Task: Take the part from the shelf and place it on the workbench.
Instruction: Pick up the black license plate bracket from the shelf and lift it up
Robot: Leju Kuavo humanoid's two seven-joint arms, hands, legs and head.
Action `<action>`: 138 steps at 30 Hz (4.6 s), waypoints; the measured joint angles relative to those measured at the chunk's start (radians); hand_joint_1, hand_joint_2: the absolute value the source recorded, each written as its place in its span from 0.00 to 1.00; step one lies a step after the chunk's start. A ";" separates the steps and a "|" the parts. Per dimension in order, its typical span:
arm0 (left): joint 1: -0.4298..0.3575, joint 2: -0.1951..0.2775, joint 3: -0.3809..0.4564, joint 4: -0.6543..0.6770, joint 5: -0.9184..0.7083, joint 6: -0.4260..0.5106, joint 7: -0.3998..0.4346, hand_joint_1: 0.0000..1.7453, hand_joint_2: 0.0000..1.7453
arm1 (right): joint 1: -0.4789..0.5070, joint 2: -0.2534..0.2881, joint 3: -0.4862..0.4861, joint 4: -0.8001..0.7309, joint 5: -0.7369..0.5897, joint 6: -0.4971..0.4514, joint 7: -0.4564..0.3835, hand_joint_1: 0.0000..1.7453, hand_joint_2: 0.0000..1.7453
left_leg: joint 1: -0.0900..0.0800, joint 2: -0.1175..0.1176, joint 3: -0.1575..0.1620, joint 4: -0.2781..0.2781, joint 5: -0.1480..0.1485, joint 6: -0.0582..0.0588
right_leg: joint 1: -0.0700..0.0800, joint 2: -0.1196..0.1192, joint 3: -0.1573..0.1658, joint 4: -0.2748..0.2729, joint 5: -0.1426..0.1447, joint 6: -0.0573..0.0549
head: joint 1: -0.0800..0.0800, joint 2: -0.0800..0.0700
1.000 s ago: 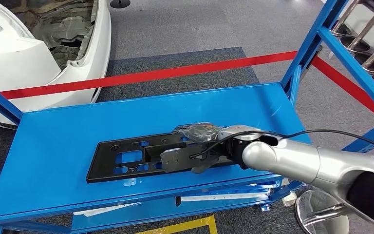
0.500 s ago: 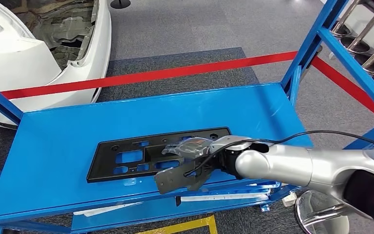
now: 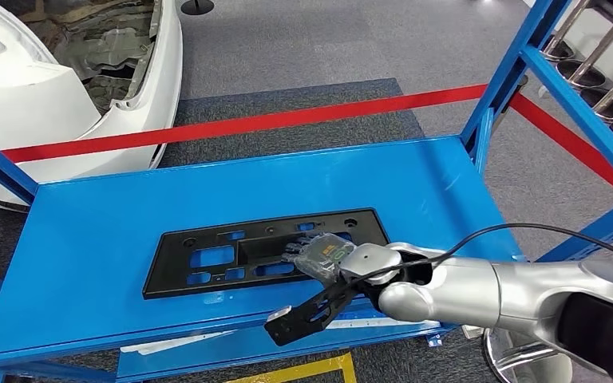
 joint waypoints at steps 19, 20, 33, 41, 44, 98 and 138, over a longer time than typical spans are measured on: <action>-0.003 0.000 -0.024 0.000 -0.002 -0.003 -0.003 0.00 0.00 | 0.253 0.003 -0.243 0.006 0.334 0.265 0.001 0.00 1.00 | 0.001 0.000 0.008 0.000 -0.002 -0.001 | 0.001 0.000 0.010 -0.003 -0.001 0.000 | 0.000 0.000; -0.003 0.000 -0.024 0.000 -0.003 -0.004 -0.003 0.00 0.00 | 0.276 0.005 -0.268 0.002 0.351 0.273 0.001 0.00 1.00 | 0.001 0.000 0.008 0.000 -0.002 -0.001 | 0.001 -0.001 0.010 -0.004 -0.001 0.000 | 0.000 0.000; -0.003 0.000 -0.037 0.000 -0.010 -0.011 -0.003 0.00 0.00 | 0.446 0.017 -0.472 -0.033 0.449 0.299 0.001 0.46 1.00 | 0.001 0.000 0.011 0.000 -0.002 -0.001 | 0.001 0.000 0.014 -0.005 -0.001 0.000 | 0.000 0.000; -0.004 0.000 -0.044 0.000 -0.015 -0.017 -0.005 0.00 0.00 | 0.483 0.019 -0.539 -0.049 0.472 0.245 0.001 1.00 1.00 | 0.001 0.000 0.011 0.000 -0.002 -0.001 | 0.001 0.000 0.014 -0.006 0.000 0.000 | 0.000 0.000; -0.004 0.000 -0.045 0.000 -0.020 -0.019 -0.008 0.00 0.00 | 0.482 0.019 -0.549 -0.053 0.480 0.188 0.001 1.00 1.00 | 0.001 0.000 0.011 0.000 -0.002 -0.001 | 0.001 0.000 0.013 -0.006 0.000 0.000 | 0.000 0.000; -0.001 -0.004 -0.048 0.002 -0.010 -0.005 -0.069 0.00 0.00 | 0.582 -0.028 -0.808 -0.223 0.766 -1.005 -0.242 1.00 1.00 | 0.029 0.015 0.032 -0.052 0.027 0.005 | -0.030 -0.003 -0.057 0.175 -0.074 0.053 | 0.014 0.000; 0.000 0.005 -0.043 0.007 0.001 -0.003 -0.050 0.00 0.00 | 0.699 0.022 -0.929 -0.234 0.755 -1.099 -0.317 1.00 1.00 | 0.003 0.040 -0.058 0.075 -0.039 -0.028 | -0.019 -0.011 -0.011 0.021 0.004 -0.010 | 0.001 0.000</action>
